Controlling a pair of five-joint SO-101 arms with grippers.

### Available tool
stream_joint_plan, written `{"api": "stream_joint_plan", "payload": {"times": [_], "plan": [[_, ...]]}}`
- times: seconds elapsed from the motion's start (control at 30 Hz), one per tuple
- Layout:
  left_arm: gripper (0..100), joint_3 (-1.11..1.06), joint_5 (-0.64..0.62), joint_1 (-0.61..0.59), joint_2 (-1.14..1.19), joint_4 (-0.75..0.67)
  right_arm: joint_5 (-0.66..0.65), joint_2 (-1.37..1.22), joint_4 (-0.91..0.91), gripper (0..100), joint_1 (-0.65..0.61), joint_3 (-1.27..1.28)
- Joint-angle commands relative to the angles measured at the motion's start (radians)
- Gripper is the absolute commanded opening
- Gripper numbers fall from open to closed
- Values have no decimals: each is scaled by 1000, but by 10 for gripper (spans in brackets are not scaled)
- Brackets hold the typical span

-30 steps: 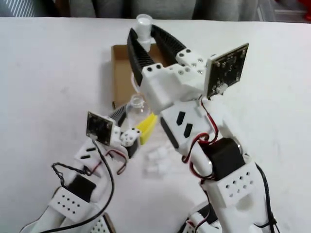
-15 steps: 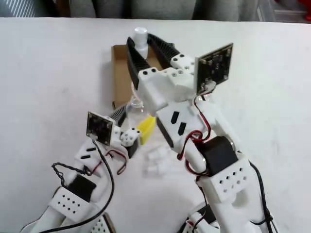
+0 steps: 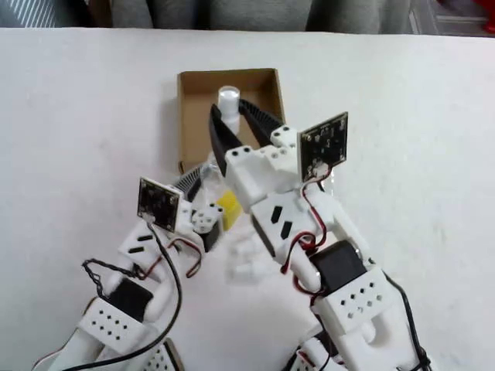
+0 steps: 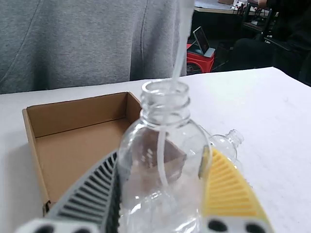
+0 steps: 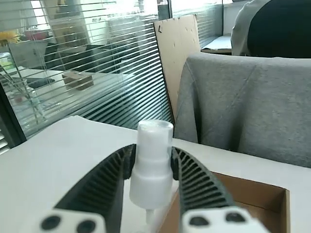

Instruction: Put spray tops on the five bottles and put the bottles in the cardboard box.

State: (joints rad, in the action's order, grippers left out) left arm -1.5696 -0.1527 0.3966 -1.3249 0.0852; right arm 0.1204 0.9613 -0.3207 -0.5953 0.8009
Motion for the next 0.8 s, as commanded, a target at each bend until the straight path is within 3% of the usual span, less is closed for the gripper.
{"api": "stream_joint_plan", "payload": {"times": [0.0, 0.17, 0.77], "plan": [[24, 11, 0, 5, -24, -34, 11, 33, 28, 16, -38, 14], [24, 9, 0, 12, -24, -31, 5, 33, 27, 16, -105, 48], [24, 9, 0, 7, -24, -32, 0, 33, -56, 21, -90, 120]]}}
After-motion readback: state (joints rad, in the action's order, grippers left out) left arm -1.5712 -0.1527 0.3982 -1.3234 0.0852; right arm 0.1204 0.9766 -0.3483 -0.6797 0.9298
